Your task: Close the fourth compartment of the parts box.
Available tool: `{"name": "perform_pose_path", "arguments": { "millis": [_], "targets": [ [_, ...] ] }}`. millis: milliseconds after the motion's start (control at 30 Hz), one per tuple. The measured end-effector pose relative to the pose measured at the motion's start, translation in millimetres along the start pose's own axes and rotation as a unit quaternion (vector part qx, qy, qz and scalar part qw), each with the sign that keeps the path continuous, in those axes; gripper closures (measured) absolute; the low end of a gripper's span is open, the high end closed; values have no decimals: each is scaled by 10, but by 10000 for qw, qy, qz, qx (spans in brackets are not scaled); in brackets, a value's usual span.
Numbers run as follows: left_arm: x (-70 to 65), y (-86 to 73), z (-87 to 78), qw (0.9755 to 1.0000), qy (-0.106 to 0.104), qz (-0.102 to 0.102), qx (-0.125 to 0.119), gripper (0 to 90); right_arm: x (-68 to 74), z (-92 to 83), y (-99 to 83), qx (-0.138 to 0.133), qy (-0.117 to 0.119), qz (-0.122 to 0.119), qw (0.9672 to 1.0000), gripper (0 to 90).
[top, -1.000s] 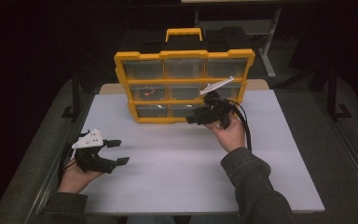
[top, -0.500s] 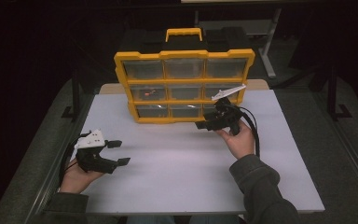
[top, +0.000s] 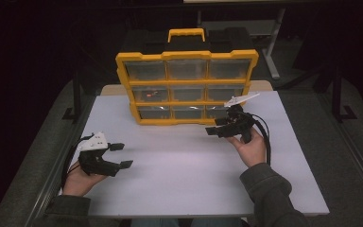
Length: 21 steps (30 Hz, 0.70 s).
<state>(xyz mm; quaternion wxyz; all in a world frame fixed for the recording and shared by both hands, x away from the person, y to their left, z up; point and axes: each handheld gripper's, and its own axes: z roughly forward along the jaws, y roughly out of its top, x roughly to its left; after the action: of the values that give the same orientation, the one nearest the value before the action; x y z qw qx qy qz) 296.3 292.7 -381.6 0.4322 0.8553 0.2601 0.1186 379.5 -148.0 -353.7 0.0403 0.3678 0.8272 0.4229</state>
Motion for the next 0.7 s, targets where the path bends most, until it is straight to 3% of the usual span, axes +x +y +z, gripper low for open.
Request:
{"name": "perform_pose_path", "arguments": {
  "millis": [700],
  "targets": [
    [-21,-55,73,9999,89,-26,85,258,-93,-194,-423,105,-295,163,9994,360]
  ]
}}
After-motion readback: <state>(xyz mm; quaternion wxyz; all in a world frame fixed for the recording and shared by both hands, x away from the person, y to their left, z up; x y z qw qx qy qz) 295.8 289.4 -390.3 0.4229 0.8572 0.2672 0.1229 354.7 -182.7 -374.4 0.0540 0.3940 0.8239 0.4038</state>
